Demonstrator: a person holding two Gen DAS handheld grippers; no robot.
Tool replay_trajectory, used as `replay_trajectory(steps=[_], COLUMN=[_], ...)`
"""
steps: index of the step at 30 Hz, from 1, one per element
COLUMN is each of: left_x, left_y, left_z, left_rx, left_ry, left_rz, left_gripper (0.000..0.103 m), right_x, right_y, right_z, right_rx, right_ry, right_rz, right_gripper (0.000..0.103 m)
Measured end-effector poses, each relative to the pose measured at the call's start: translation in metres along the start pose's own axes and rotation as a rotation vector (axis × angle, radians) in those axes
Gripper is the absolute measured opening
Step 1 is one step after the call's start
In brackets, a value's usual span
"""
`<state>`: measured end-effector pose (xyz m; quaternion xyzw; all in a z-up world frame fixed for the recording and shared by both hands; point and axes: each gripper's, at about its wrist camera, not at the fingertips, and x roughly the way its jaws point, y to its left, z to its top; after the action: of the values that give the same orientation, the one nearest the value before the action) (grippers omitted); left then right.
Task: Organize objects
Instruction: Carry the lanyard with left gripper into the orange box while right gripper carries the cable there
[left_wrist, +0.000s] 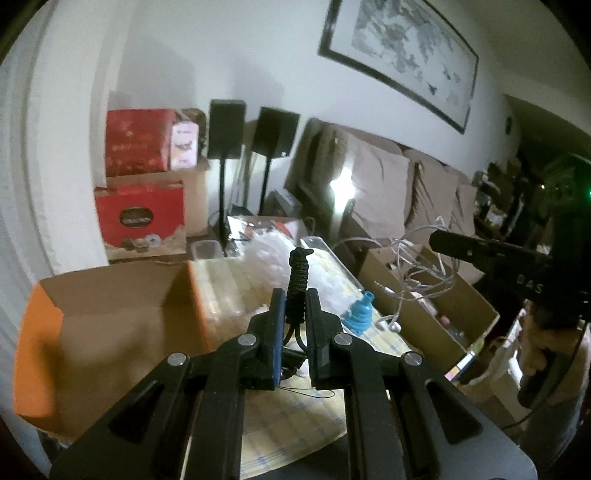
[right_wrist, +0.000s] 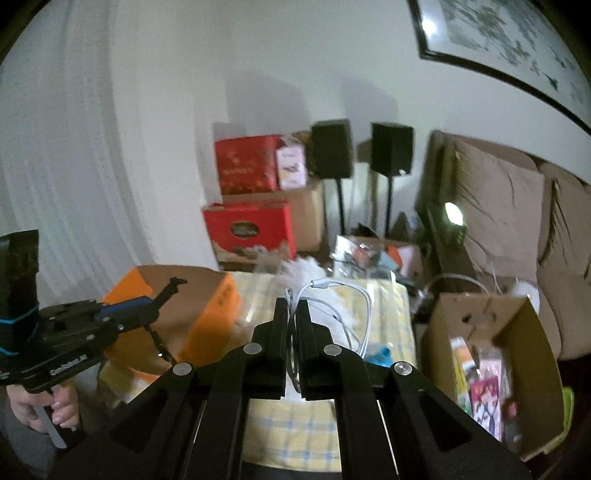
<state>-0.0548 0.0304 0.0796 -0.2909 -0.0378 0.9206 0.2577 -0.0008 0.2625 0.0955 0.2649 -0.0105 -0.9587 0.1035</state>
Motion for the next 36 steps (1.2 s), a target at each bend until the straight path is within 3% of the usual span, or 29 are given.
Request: replay_trajectory(steps=[18, 28, 36], left_x=[-0.031, -0.025, -0.003], left_y=[0.076, 0.113, 0.136], left_z=[-0.013, -0.026, -0.048], left_rx=[-0.093, -0.144, -0.191], left_ry=[0.007, 0.040, 0.100], left_rz=[0.152, 0.191, 0.197], left_gripper=[0.010, 0.010, 0.010], right_x=[0.041, 0.077, 0.119], right_y=[0.097, 0.139, 0.155], right_z=[0.017, 0.012, -0.011], right_rx=[-0.073, -0.088, -0.087], right_ry=[0.034, 0.096, 0.185], right_rz=[0.212, 0.290, 0.312], right_gripper=[0.003, 0.003, 0.003])
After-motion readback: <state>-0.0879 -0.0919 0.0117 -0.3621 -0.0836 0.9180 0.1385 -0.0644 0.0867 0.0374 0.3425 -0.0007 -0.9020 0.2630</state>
